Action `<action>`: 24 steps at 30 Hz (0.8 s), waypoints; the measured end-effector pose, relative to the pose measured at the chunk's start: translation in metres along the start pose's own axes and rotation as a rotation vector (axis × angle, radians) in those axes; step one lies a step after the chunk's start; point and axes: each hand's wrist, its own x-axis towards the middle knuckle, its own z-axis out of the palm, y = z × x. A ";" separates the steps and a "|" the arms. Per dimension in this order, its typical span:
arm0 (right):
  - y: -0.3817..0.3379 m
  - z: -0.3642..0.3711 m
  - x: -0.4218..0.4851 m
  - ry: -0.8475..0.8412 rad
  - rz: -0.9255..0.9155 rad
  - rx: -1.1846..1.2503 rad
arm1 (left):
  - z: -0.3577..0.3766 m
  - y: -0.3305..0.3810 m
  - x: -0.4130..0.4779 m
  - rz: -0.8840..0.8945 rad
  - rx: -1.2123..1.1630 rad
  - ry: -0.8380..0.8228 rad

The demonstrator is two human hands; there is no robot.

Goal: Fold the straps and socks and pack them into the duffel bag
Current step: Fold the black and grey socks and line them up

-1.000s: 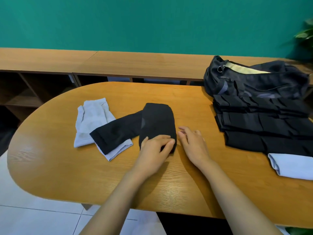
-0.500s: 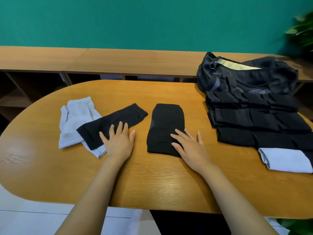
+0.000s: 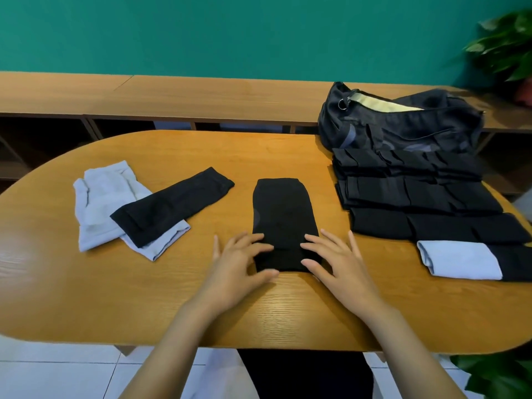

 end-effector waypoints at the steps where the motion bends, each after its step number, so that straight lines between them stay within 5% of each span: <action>1: 0.000 0.002 -0.003 -0.004 0.000 0.003 | 0.005 -0.001 -0.004 0.006 0.000 -0.009; 11: -0.003 0.007 -0.016 0.078 0.013 0.027 | 0.029 -0.011 -0.015 0.064 -0.120 0.324; 24: -0.002 0.011 -0.015 0.191 -0.011 0.030 | 0.027 -0.014 -0.016 0.012 -0.279 0.360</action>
